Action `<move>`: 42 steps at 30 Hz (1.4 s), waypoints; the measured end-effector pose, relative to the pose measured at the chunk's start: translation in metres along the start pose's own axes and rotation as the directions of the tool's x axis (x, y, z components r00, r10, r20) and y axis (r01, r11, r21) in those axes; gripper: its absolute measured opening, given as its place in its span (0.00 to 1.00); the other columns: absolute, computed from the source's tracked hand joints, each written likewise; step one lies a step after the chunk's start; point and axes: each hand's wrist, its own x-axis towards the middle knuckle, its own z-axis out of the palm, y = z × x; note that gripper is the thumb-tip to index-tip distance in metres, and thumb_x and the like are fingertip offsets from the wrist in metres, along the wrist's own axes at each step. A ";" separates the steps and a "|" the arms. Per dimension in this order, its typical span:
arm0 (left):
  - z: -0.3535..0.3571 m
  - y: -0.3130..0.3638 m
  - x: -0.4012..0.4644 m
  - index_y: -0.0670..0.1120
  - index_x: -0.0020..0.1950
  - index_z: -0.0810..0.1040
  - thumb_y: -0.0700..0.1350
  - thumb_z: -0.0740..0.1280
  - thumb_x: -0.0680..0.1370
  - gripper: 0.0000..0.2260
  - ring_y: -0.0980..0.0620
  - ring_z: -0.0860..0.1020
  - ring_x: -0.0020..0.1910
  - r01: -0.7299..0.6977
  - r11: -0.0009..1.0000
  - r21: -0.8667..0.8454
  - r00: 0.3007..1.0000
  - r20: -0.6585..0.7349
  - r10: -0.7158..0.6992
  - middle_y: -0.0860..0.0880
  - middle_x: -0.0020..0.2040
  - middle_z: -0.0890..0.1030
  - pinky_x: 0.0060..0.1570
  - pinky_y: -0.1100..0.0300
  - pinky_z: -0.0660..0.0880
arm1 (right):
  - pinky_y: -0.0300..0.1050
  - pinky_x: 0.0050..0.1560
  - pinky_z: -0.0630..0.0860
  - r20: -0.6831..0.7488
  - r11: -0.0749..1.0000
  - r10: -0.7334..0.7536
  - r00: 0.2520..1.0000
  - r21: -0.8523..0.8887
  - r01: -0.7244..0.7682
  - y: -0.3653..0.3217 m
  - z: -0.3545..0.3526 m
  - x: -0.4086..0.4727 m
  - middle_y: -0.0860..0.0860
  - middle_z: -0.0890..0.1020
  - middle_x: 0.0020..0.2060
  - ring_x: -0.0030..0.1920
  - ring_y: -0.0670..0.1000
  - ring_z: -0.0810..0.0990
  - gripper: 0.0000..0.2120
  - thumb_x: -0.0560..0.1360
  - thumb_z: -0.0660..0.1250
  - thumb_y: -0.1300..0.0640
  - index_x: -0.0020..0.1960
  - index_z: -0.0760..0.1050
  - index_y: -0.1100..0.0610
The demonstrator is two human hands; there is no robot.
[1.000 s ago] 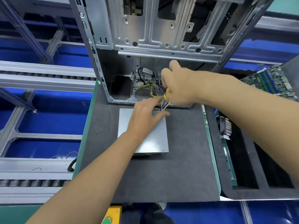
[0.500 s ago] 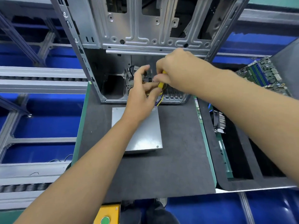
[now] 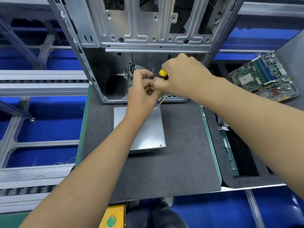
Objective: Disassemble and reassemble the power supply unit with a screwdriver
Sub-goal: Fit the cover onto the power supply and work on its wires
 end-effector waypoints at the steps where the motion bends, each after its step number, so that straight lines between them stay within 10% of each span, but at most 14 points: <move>1: 0.000 -0.002 0.000 0.49 0.55 0.66 0.32 0.73 0.73 0.21 0.56 0.81 0.40 -0.001 1.000 0.004 1.000 -0.001 0.001 0.54 0.39 0.84 0.42 0.65 0.76 | 0.48 0.40 0.65 -0.008 1.000 0.027 1.000 -0.004 -0.027 0.001 0.000 -0.001 0.52 0.65 0.34 0.41 0.60 0.70 0.23 0.76 0.62 0.37 0.34 0.63 0.54; 5: -0.005 -0.006 0.003 0.47 0.63 0.61 0.35 0.62 0.79 0.17 0.59 0.78 0.38 -0.104 0.987 0.124 0.985 0.147 0.085 0.62 0.38 0.82 0.43 0.67 0.71 | 0.55 0.57 0.73 0.045 0.962 -0.164 0.985 0.228 0.150 0.007 0.001 -0.009 0.53 0.74 0.54 0.55 0.57 0.75 0.19 0.76 0.68 0.44 0.62 0.73 0.51; 7: -0.004 -0.005 0.001 0.47 0.66 0.61 0.36 0.62 0.79 0.18 0.58 0.78 0.40 -0.115 0.985 0.125 0.976 0.201 0.088 0.60 0.41 0.83 0.45 0.68 0.71 | 0.53 0.58 0.72 -0.001 0.950 -0.201 0.980 0.243 0.195 0.010 0.003 -0.010 0.53 0.75 0.53 0.55 0.56 0.75 0.15 0.77 0.68 0.53 0.62 0.74 0.54; 12: 0.008 -0.003 -0.003 0.49 0.62 0.67 0.37 0.76 0.71 0.26 0.51 0.81 0.45 -0.015 0.997 0.078 0.999 0.049 0.011 0.50 0.46 0.83 0.48 0.58 0.78 | 0.49 0.41 0.67 -0.090 0.993 0.046 0.995 0.117 -0.035 0.014 0.014 -0.010 0.55 0.70 0.37 0.44 0.62 0.73 0.23 0.75 0.64 0.35 0.42 0.68 0.55; 18: 0.000 -0.010 -0.004 0.45 0.74 0.61 0.36 0.62 0.79 0.24 0.62 0.77 0.40 -0.149 0.967 0.209 0.980 0.158 0.117 0.62 0.43 0.83 0.42 0.73 0.69 | 0.50 0.55 0.76 -0.072 0.794 -0.060 0.996 0.601 0.091 0.017 0.027 -0.023 0.51 0.80 0.48 0.46 0.52 0.78 0.14 0.76 0.70 0.57 0.61 0.74 0.53; 25: 0.004 -0.011 -0.003 0.51 0.62 0.66 0.38 0.77 0.70 0.28 0.57 0.80 0.41 -0.036 0.992 0.121 0.999 0.033 0.032 0.56 0.40 0.83 0.45 0.61 0.77 | 0.49 0.43 0.69 -0.047 0.986 0.019 0.999 0.166 -0.011 0.015 0.020 -0.004 0.54 0.71 0.41 0.46 0.61 0.73 0.16 0.75 0.67 0.43 0.48 0.69 0.54; 33: -0.012 -0.014 -0.009 0.45 0.71 0.61 0.33 0.60 0.80 0.21 0.60 0.81 0.47 -0.123 0.974 0.191 0.975 0.208 0.082 0.60 0.44 0.84 0.49 0.71 0.70 | 0.52 0.47 0.75 -0.014 0.968 -0.186 0.982 0.169 0.186 0.013 0.006 -0.002 0.55 0.77 0.43 0.48 0.61 0.76 0.09 0.73 0.63 0.59 0.53 0.73 0.55; 36: -0.013 -0.013 -0.004 0.44 0.73 0.60 0.35 0.59 0.81 0.21 0.61 0.79 0.46 -0.109 0.975 0.195 0.969 0.240 0.061 0.62 0.43 0.83 0.50 0.69 0.70 | 0.48 0.51 0.74 0.056 0.924 -0.258 0.964 0.305 0.230 0.006 0.003 -0.005 0.52 0.73 0.53 0.49 0.51 0.75 0.21 0.71 0.66 0.62 0.63 0.71 0.53; 42: -0.010 -0.012 -0.005 0.48 0.79 0.55 0.36 0.64 0.80 0.31 0.59 0.79 0.52 -0.001 0.988 0.158 0.973 0.228 -0.035 0.52 0.55 0.81 0.53 0.65 0.73 | 0.51 0.50 0.70 -0.008 0.971 -0.237 0.971 0.003 0.237 0.007 0.000 0.010 0.56 0.76 0.46 0.53 0.61 0.75 0.13 0.79 0.64 0.48 0.57 0.78 0.55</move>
